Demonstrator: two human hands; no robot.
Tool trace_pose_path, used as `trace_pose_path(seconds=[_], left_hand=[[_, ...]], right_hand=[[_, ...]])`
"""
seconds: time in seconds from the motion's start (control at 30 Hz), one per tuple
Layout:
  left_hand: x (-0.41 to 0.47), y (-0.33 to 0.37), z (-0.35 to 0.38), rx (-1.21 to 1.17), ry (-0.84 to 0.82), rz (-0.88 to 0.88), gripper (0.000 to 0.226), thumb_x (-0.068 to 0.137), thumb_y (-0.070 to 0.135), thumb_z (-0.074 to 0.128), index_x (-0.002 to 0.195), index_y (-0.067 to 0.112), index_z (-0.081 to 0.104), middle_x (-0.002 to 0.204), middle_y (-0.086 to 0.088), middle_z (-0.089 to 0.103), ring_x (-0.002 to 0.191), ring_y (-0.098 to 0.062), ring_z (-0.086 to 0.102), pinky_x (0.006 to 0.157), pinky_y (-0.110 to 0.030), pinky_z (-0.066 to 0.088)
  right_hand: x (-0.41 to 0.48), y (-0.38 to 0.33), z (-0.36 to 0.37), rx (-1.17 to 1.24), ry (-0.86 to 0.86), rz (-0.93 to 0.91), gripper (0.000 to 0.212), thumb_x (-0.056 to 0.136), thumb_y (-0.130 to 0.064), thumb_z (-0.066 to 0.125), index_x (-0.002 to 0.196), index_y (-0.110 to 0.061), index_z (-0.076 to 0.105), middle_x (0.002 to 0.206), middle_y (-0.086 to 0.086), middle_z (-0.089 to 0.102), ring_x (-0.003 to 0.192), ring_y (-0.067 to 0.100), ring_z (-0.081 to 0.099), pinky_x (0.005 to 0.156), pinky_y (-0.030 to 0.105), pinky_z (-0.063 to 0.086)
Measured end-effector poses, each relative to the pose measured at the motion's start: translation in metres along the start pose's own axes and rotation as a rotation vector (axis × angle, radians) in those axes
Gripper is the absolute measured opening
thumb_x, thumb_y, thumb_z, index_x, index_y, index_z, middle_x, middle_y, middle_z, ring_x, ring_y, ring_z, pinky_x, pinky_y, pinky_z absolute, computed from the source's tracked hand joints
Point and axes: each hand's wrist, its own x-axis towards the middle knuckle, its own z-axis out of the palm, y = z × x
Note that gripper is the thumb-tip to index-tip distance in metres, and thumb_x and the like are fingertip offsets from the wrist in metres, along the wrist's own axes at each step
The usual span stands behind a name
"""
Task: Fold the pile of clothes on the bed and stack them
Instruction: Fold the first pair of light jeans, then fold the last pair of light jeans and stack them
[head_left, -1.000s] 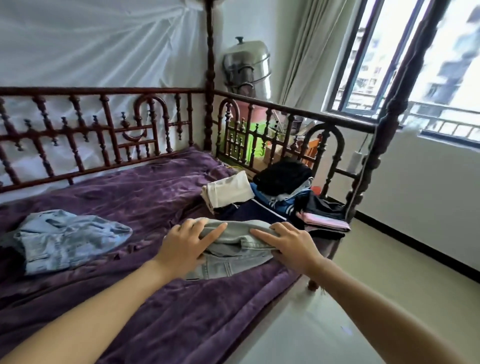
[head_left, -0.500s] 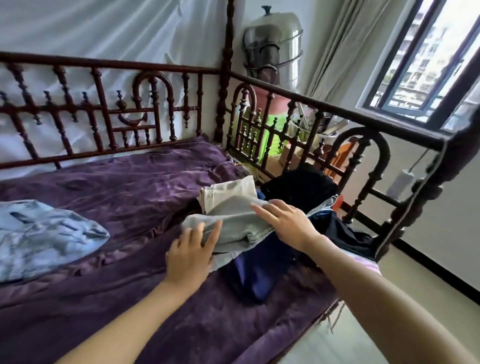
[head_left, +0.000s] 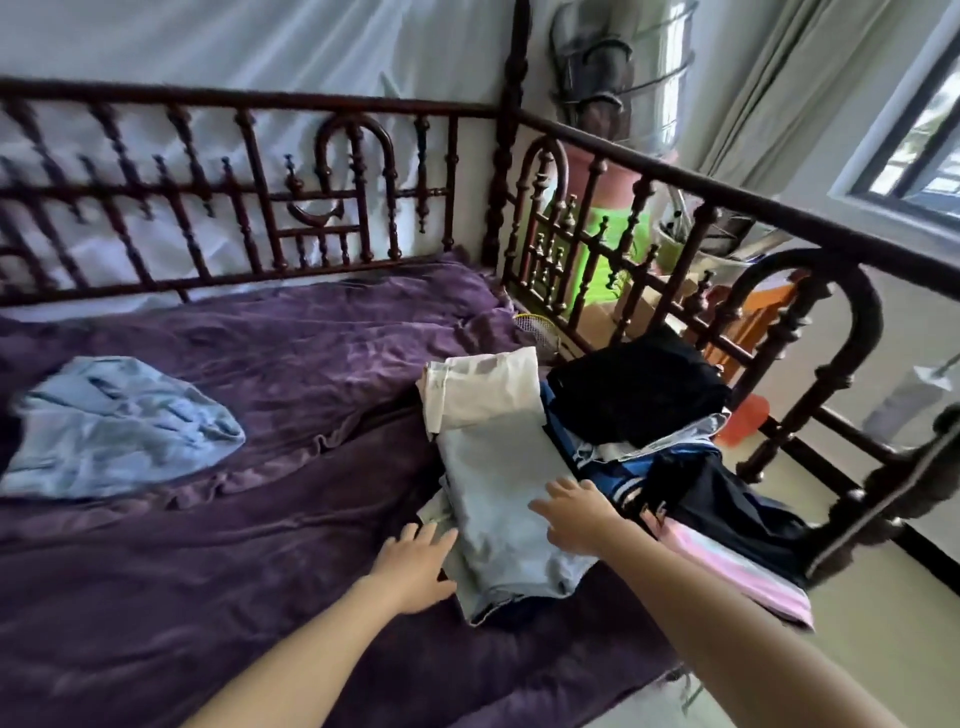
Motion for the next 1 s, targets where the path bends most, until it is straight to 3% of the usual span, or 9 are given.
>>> trace_pose_path(seconds=[0.23,0.47,0.57,0.73,0.83,0.93,1.0], left_hand=[[-0.066,-0.026,0.001,-0.111,0.287,-0.346,0.064,0.096,0.043,0.040,0.150,0.023,0.013,0.157,-0.003,0.012,0.142,-0.025,0.013,0.111,-0.039,0.026],[-0.196,-0.061,0.037,-0.237,0.589,-0.652,0.055,0.095,0.038,0.043,0.146,0.023,0.027,0.150,0.006,0.030,0.137,-0.015,0.025,0.107,-0.028,0.028],[-0.245,-0.077,0.047,-0.243,0.707,-0.743,0.052,0.095,0.034,0.048,0.143,0.019,0.034,0.146,0.003,0.037,0.134,-0.018,0.031,0.104,-0.029,0.032],[-0.311,-0.105,0.050,-0.272,0.906,-0.802,0.048,0.091,0.025,0.057,0.136,0.012,0.047,0.137,-0.003,0.048,0.128,-0.025,0.040,0.101,-0.037,0.036],[-0.350,-0.118,0.054,-0.301,1.032,-0.752,0.045,0.088,0.023,0.060,0.129,0.006,0.054,0.129,-0.009,0.055,0.122,-0.030,0.047,0.099,-0.041,0.040],[-0.406,-0.138,0.071,-0.359,1.176,-0.693,0.051,0.081,0.036,0.050,0.115,-0.001,0.063,0.112,-0.014,0.064,0.106,-0.028,0.057,0.090,-0.037,0.044],[-0.448,-0.151,0.081,-0.413,1.220,-0.745,0.045,0.082,0.030,0.056,0.114,0.000,0.063,0.112,-0.013,0.064,0.105,-0.026,0.055,0.090,-0.033,0.041]], right_hand=[[0.011,-0.052,-0.036,-0.006,0.191,-0.322,0.045,0.095,-0.023,0.041,0.139,-0.019,0.038,0.147,0.010,0.029,0.138,0.027,0.021,0.107,0.039,0.025],[-0.002,-0.140,-0.070,0.007,0.300,-0.569,0.059,0.095,-0.027,0.042,0.148,-0.026,0.018,0.153,0.009,0.017,0.141,0.026,0.017,0.109,0.042,0.024],[-0.019,-0.179,-0.091,0.008,0.346,-0.660,0.058,0.096,-0.027,0.040,0.149,-0.028,0.016,0.153,0.008,0.017,0.141,0.024,0.017,0.110,0.040,0.023],[-0.059,-0.234,-0.127,0.069,0.412,-0.741,0.057,0.097,-0.028,0.041,0.149,-0.028,0.017,0.154,0.006,0.016,0.141,0.026,0.016,0.111,0.042,0.020],[-0.082,-0.264,-0.143,0.132,0.470,-0.747,0.056,0.097,-0.029,0.041,0.148,-0.027,0.019,0.153,0.003,0.018,0.141,0.023,0.017,0.110,0.041,0.022],[-0.105,-0.307,-0.152,0.194,0.514,-0.734,0.055,0.098,-0.030,0.040,0.148,-0.027,0.019,0.152,0.000,0.019,0.140,0.020,0.018,0.110,0.037,0.023],[-0.120,-0.339,-0.155,0.174,0.538,-0.754,0.055,0.097,-0.030,0.040,0.148,-0.027,0.019,0.152,0.001,0.019,0.141,0.019,0.018,0.110,0.036,0.023]])
